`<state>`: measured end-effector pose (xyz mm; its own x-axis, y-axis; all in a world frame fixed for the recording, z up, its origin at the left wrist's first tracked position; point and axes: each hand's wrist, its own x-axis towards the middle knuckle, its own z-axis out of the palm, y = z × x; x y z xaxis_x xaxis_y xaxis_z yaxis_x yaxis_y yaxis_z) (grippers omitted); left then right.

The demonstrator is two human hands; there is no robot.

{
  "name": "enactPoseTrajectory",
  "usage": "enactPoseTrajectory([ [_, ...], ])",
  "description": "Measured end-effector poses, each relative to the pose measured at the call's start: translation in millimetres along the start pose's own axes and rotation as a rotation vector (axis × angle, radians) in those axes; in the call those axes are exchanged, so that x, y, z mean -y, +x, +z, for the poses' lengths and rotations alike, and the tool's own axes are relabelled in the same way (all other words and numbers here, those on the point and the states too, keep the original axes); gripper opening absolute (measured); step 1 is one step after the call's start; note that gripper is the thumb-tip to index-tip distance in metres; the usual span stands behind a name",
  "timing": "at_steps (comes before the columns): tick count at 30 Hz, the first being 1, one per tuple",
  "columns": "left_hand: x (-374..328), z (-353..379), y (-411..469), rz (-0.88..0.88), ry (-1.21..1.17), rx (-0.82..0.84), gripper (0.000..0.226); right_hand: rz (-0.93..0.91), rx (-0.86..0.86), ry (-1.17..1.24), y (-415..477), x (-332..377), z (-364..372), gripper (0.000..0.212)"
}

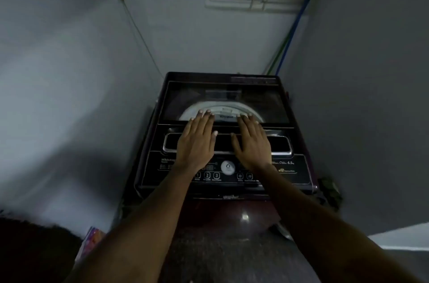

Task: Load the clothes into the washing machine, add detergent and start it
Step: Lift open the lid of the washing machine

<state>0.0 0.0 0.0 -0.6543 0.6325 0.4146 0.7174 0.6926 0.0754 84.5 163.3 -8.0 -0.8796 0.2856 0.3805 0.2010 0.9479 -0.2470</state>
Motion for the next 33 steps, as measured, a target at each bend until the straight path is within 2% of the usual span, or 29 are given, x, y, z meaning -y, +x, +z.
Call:
enactPoseTrajectory([
  [6, 10, 24, -12, 0.0, -0.012, 0.132, 0.058, 0.026, 0.139, -0.039, -8, -9, 24, 0.06],
  [12, 18, 37, -25, 0.035, -0.021, 0.22, 0.072, 0.058, 0.217, -0.106, -6, -15, 37, 0.064],
  [18, 18, 41, -35, -0.008, -0.054, 0.22, 0.078, 0.066, 0.26, -0.124, 9, -20, 35, 0.069],
  [24, 11, 31, -39, -0.042, -0.051, 0.137, 0.068, 0.136, 0.387, -0.032, 34, -12, 22, 0.086],
  [26, 7, 25, -39, -0.033, -0.04, 0.08, 0.07, 0.12, 0.38, -0.025, 46, -12, 10, 0.093],
  [28, 5, 18, -31, -0.021, -0.017, -0.024, 0.063, 0.101, 0.384, -0.021, 59, -12, -6, 0.098],
  [31, 5, 8, -9, -0.012, 0.004, -0.182, 0.043, 0.075, 0.369, -0.05, 77, -11, -29, 0.095],
  [33, 9, 2, 3, 0.002, 0.012, -0.238, 0.038, 0.056, 0.357, -0.069, 83, -8, -41, 0.09],
])
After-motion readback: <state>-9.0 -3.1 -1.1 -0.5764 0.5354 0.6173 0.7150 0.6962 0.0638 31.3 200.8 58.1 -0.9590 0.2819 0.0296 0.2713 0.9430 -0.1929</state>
